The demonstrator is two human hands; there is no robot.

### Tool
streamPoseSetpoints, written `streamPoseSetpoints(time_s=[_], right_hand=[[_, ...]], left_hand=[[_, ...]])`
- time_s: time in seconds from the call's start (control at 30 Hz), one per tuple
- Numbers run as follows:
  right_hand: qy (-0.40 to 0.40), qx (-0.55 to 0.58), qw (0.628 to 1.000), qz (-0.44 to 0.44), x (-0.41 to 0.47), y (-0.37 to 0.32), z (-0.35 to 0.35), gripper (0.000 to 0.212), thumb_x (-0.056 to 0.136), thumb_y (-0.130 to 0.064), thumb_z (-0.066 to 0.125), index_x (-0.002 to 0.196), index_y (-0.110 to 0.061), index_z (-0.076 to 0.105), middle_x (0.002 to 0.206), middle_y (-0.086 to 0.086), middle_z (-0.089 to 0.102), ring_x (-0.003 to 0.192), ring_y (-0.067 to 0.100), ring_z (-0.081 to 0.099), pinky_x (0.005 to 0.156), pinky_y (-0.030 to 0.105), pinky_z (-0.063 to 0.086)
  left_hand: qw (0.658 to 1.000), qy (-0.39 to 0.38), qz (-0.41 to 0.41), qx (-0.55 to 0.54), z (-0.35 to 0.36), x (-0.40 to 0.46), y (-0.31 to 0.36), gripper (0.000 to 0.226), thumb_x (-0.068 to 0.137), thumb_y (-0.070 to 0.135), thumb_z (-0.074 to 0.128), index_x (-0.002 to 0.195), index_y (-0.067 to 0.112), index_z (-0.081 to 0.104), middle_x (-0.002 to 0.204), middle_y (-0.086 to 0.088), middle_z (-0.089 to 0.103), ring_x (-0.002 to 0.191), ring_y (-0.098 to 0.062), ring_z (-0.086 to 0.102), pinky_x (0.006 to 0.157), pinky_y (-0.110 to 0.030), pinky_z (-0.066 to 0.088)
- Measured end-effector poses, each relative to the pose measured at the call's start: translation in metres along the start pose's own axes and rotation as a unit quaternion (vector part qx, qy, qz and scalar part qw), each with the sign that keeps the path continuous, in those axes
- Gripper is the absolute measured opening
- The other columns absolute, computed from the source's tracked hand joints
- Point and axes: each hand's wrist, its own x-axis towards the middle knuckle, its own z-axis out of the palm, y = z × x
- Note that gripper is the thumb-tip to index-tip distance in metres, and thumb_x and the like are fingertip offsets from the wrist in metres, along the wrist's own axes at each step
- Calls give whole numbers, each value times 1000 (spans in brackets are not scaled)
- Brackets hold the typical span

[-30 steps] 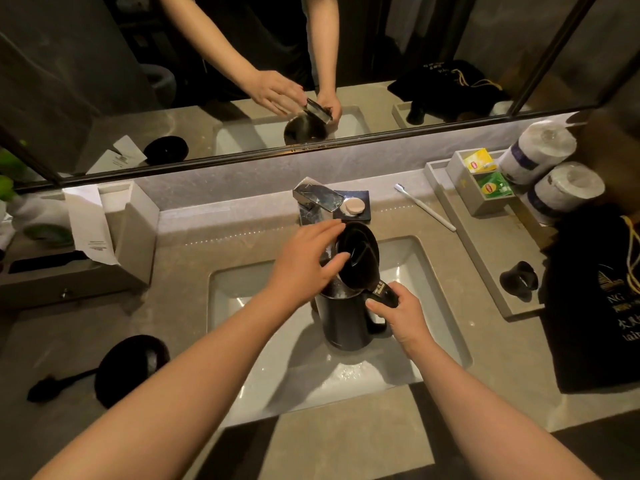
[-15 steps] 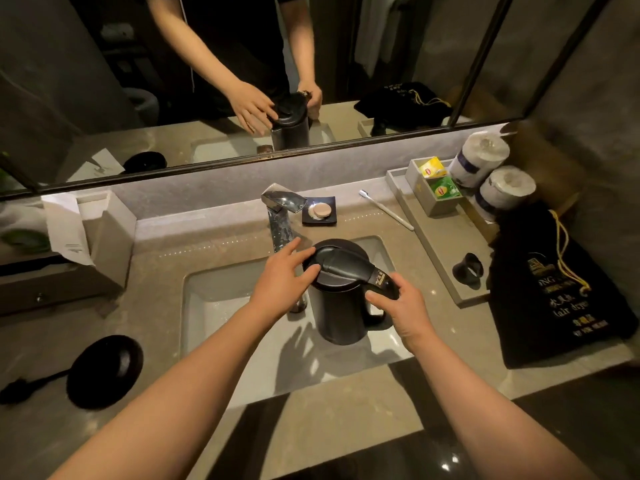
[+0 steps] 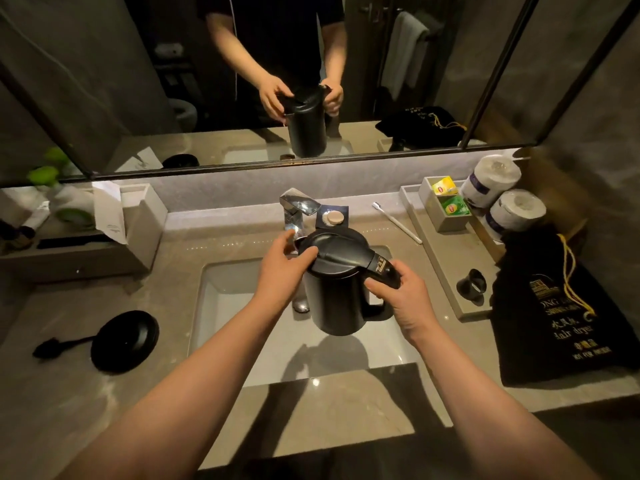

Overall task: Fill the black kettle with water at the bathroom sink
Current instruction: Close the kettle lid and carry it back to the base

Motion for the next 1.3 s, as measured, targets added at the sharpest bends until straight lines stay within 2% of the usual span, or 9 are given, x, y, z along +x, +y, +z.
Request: streamPoseSetpoints(time_s=[0.1, 0.2, 0.4, 0.5, 0.6, 0.73, 0.97, 1.17, 1.3], right_hand=[[-35, 15, 999, -21, 2, -11, 17, 22, 78, -7, 78, 94, -2, 63, 77, -5, 66, 70, 2, 60, 62, 15, 49], [-87, 27, 995, -28, 2, -20, 44, 24, 73, -17, 77, 93, -10, 65, 74, -12, 67, 71, 4, 60, 58, 14, 48], [-229, 10, 972, -42, 6, -43, 126, 25, 81, -10, 77, 102, -19, 66, 96, 2, 73, 92, 14, 67, 75, 20, 52], [-275, -17, 959, -65, 10, -54, 178, 27, 82, -1, 75, 101, -19, 67, 93, -2, 72, 84, 1, 66, 71, 12, 49], [-308, -49, 948, -65, 16, -57, 229, 25, 82, -2, 75, 105, -10, 66, 92, 5, 70, 73, -5, 61, 62, 10, 47], [-336, -76, 937, -65, 20, -53, 292, 26, 83, -5, 76, 107, -7, 65, 91, 5, 70, 72, -5, 61, 64, 11, 49], [-352, -110, 927, -62, 20, -39, 354, 27, 85, -6, 74, 109, -1, 63, 96, 17, 67, 79, 11, 60, 68, 17, 49], [-359, -139, 921, -56, 20, -30, 370, 24, 86, -7, 74, 107, -4, 62, 86, 1, 62, 75, 5, 57, 71, 24, 48], [-369, -146, 916, -56, 22, -26, 379, 24, 86, -7, 73, 106, -3, 61, 87, 3, 62, 77, 10, 57, 71, 22, 47]], left_hand=[[994, 6, -79, -77, -21, -11, 0, 25, 86, 33, 66, 108, 22, 64, 99, 7, 71, 98, -15, 64, 82, -30, 50], [992, 23, -70, -97, -54, -32, -1, 12, 90, 32, 59, 94, 31, 70, 86, 18, 73, 85, -4, 65, 74, -25, 49], [984, 128, -48, -114, -138, -77, -13, 22, 91, 37, 57, 111, 34, 68, 110, 11, 71, 107, -12, 61, 91, -37, 45], [974, 181, -41, -129, -182, -89, -17, 24, 90, 34, 59, 112, 36, 68, 110, 11, 71, 108, -12, 62, 92, -35, 46], [963, 224, -31, -149, -226, -92, -25, 24, 88, 28, 62, 110, 36, 68, 106, 13, 72, 100, -4, 65, 80, -24, 51], [956, 252, -49, -140, -277, -89, -40, 30, 88, 31, 62, 116, 41, 64, 104, 23, 70, 91, 7, 63, 79, -27, 48], [948, 271, -89, -141, -327, -80, -71, 33, 91, 33, 59, 124, 37, 59, 114, 15, 66, 102, -7, 61, 74, -26, 50], [948, 268, -93, -142, -338, -75, -92, 34, 92, 30, 58, 126, 32, 58, 117, 10, 65, 108, -7, 59, 89, -31, 48], [947, 270, -95, -149, -343, -72, -100, 35, 92, 28, 58, 126, 30, 58, 116, 9, 66, 109, -8, 59, 91, -31, 49]])
